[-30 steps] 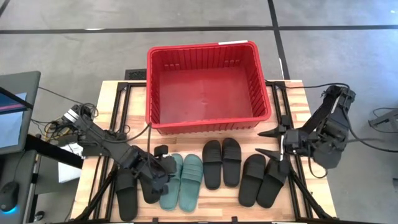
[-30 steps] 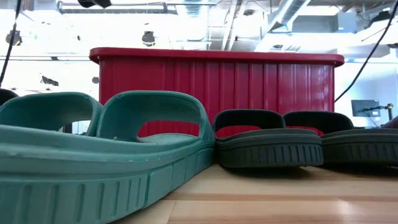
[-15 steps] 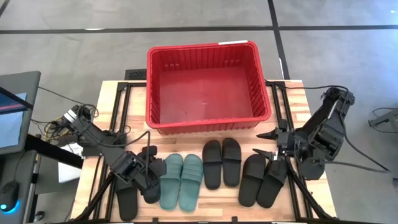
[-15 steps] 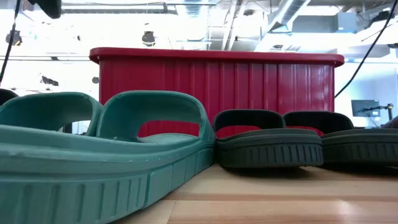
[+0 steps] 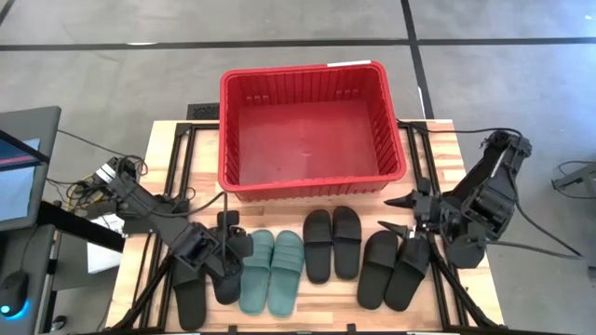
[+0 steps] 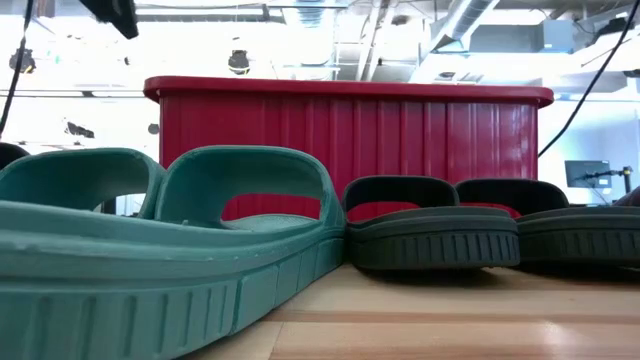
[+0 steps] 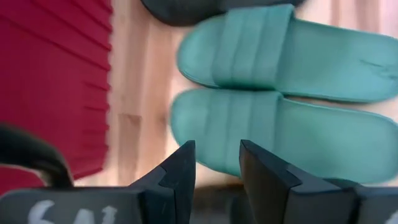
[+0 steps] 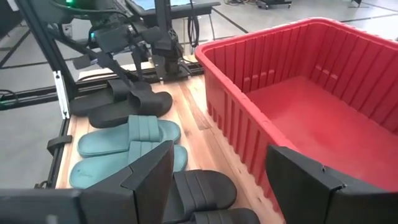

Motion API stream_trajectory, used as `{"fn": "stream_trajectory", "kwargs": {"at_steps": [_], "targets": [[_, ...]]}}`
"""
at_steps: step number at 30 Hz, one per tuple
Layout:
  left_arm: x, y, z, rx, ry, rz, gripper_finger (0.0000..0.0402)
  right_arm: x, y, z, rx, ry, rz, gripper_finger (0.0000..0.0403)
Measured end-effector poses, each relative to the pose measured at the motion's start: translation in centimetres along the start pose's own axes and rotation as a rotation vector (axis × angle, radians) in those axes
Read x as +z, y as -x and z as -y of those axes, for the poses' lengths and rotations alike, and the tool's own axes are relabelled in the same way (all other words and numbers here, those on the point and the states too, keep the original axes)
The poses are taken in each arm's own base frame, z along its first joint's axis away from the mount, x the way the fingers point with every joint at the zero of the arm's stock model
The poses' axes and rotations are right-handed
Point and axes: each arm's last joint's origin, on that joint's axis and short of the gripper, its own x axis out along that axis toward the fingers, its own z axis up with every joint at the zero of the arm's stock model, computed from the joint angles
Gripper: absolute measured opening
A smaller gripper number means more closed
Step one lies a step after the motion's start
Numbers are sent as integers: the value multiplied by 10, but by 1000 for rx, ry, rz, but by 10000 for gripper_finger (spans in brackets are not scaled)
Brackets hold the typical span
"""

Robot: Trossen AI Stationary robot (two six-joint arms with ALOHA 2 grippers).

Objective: Pick and place slides into bin
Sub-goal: Put the green slipper into the red container container

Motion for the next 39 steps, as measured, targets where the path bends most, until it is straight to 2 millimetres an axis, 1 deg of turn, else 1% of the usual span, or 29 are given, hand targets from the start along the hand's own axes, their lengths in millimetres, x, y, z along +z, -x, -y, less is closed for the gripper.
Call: {"fn": "stream_trajectory", "kwargs": {"at_steps": [4, 8, 12, 14, 16, 18, 20, 22, 28, 32, 35, 39], "targets": [[3, -2, -4, 34, -15, 15, 114, 1, -4, 2, -20, -3, -5, 240], [5, -4, -8, 39, 82, 13, 114, 2, -9, 5, -15, -4, -46, 240], [7, -6, -11, 40, 106, 8, 114, 2, -12, 7, -24, -3, -67, 240], [8, -6, -11, 4, 141, -7, 114, 2, -13, 8, -31, -7, -67, 240], [9, -7, -9, -55, 145, -30, 114, 2, -13, 8, -31, -8, -69, 240], [11, -8, -4, -124, 93, -25, 114, 2, -13, 8, -30, -8, -68, 240], [11, -9, 2, -153, 43, -10, 114, 2, -13, 8, -30, -7, -69, 240], [11, -11, 4, -153, 19, -5, 114, 2, -13, 8, -30, -8, -68, 240], [11, -16, 7, -158, 27, -25, 114, 2, -13, 8, -15, -16, -82, 240], [6, -13, 13, -193, 36, -63, 114, 2, -13, 8, -13, -17, -83, 240], [-1, -10, 17, -169, 20, -79, 114, 2, -13, 8, -13, -13, -83, 240], [-4, -10, 22, -147, -3, -65, 114, 2, -13, 8, -14, -10, -83, 240]]}}
